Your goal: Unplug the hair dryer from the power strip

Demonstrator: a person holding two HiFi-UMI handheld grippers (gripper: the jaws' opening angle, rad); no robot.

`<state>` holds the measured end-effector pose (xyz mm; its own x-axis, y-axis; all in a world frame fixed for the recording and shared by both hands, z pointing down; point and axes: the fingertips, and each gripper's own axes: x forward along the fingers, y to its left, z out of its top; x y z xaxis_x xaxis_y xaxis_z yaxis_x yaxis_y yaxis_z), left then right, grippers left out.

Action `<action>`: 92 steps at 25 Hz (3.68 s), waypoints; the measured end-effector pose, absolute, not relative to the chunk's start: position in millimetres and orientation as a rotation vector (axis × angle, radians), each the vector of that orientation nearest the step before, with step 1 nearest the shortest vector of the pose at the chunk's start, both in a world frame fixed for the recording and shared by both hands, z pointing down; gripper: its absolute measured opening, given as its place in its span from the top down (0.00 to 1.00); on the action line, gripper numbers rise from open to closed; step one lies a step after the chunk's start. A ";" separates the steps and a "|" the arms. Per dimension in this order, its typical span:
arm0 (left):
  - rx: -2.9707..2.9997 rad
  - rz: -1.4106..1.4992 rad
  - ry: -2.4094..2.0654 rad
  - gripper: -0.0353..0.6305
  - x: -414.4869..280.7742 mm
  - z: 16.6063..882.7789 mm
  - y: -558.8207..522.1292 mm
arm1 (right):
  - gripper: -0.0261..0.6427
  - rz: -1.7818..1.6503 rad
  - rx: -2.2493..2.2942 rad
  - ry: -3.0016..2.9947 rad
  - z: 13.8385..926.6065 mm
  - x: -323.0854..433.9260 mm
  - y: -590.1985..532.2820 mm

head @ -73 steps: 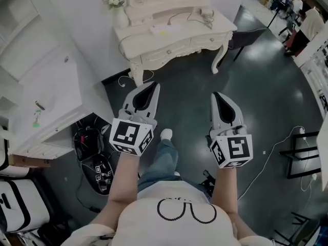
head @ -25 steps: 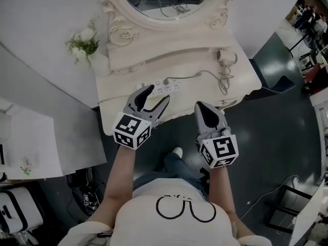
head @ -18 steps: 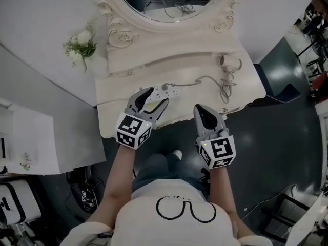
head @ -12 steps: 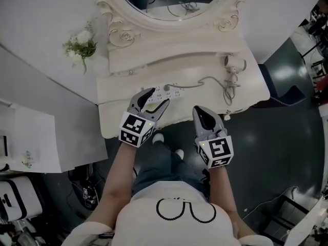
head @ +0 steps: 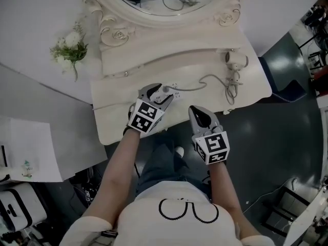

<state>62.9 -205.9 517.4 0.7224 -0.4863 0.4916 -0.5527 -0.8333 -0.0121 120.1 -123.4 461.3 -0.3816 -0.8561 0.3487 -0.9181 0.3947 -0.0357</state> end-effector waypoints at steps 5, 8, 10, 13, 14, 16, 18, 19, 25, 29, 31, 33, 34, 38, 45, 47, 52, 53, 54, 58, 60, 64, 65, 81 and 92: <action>2.785 0.893 -0.804 0.70 73.1 543.3 -226.1 | 0.96 0.337 1.521 -2.362 472.2 113.2 -139.4; 2.766 0.924 -0.780 0.73 76.6 553.0 -231.0 | 0.96 0.351 1.508 -2.352 477.7 111.8 -142.8; 2.737 0.897 -0.794 0.84 74.9 554.4 -234.7 | 0.96 0.351 1.496 -2.347 479.7 110.8 -145.6; 2.682 0.843 -0.793 0.89 73.1 553.1 -238.9 | 0.96 0.350 1.481 -2.345 482.4 110.8 -152.6; 2.652 0.807 -0.776 0.89 73.9 551.7 -239.0 | 0.96 0.349 1.474 -2.345 483.8 110.9 -155.0; 2.573 0.723 -0.736 0.89 74.3 548.9 -239.7 | 0.96 0.350 1.455 -2.346 487.5 110.0 -159.9; 2.483 0.655 -0.699 0.88 72.7 548.0 -242.9 | 0.96 0.362 1.442 -2.348 491.7 109.2 -166.9; 2.437 0.629 -0.679 0.88 71.9 548.1 -244.6 | 0.96 0.373 1.435 -2.350 494.3 109.0 -171.1; 2.211 0.542 -0.539 0.86 73.4 550.7 -247.4 | 0.96 0.410 1.322 -2.339 527.9 106.2 -204.8; 2.182 0.542 -0.502 0.86 74.0 551.4 -247.2 | 0.96 0.410 1.243 -2.332 550.0 95.4 -223.8; 2.182 0.535 -0.504 0.86 73.8 551.2 -249.5 | 0.96 0.407 1.212 -2.280 563.9 93.5 -229.3; 2.183 0.531 -0.499 0.86 73.8 551.4 -249.6 | 0.96 0.420 1.206 -2.241 573.7 93.1 -229.6; 2.184 0.533 -0.499 0.86 73.1 551.6 -249.5 | 0.96 0.436 1.216 -2.242 575.4 93.0 -229.1; 2.219 0.558 -0.516 0.85 71.6 550.6 -250.1 | 0.96 0.428 1.243 -2.251 575.6 92.9 -228.9; 2.407 0.702 -0.621 0.85 75.2 553.7 -245.8 | 0.96 0.390 1.255 -2.240 576.6 91.1 -228.9; 2.485 0.777 -0.667 0.85 77.0 556.1 -244.1 | 0.96 0.381 1.257 -2.242 576.5 90.9 -228.8; 2.598 0.877 -0.734 0.85 77.0 565.2 -243.6 | 0.96 0.385 1.261 -2.256 576.2 91.4 -227.7; 2.609 0.887 -0.740 0.85 76.6 566.9 -244.3 | 0.96 0.381 1.261 -2.256 576.3 91.5 -227.6; 2.615 0.889 -0.741 0.85 76.4 567.6 -244.6 | 0.96 0.373 1.260 -2.252 576.6 91.7 -227.3; 2.606 0.894 -0.715 0.85 78.6 567.0 -244.8 | 0.96 0.334 1.265 -2.239 575.9 90.4 -227.4; 2.540 0.839 -0.708 0.86 79.1 561.7 -244.7 | 0.96 0.305 1.275 -2.222 576.0 89.7 -227.4; 2.363 0.624 -0.734 0.87 74.5 553.3 -250.3 | 0.96 0.322 1.298 -2.216 576.3 90.1 -227.6; 2.336 0.607 -0.730 0.87 74.0 552.8 -251.4 | 0.96 0.323 1.300 -2.223 576.2 90.3 -227.7; 2.494 0.756 -0.783 0.88 76.5 548.1 -243.4 | 0.96 0.351 1.308 -2.238 575.4 91.3 -227.1; 2.352 0.581 -0.742 0.89 69.0 545.4 -249.2 | 0.96 0.343 1.267 -2.248 576.1 88.1 -226.3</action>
<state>69.0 -249.2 545.4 0.7481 -0.3643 0.5547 -0.6261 -0.6644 0.4081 88.1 -226.3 576.1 -0.4184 -0.7138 0.5616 -0.8487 0.5275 0.0382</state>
